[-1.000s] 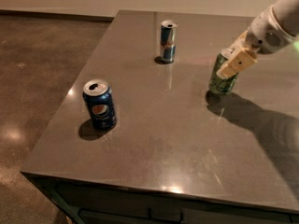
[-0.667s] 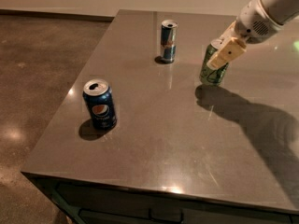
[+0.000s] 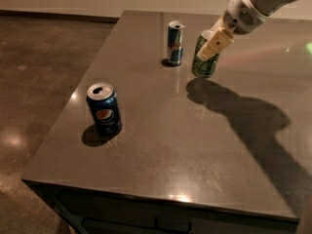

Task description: Move green can near redbull can

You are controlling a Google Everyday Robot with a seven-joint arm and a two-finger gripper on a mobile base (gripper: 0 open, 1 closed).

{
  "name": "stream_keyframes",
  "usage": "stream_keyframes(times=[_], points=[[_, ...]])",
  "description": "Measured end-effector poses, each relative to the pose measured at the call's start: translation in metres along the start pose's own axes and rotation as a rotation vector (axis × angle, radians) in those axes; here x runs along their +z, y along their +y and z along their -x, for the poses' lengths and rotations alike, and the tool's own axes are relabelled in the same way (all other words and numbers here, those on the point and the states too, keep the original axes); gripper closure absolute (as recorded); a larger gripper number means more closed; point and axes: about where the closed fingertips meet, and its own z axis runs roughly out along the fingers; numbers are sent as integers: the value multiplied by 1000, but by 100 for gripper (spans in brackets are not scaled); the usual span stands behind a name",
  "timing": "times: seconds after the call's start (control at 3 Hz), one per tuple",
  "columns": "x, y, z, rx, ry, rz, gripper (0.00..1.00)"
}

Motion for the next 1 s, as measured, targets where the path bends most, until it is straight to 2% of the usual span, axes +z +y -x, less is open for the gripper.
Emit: stream_keyframes(times=[0.33, 0.67, 1.0], points=[[20, -5, 18, 16, -8, -5, 100], [32, -8, 26, 26, -4, -2, 100], [46, -19, 21, 70, 28, -16, 85]])
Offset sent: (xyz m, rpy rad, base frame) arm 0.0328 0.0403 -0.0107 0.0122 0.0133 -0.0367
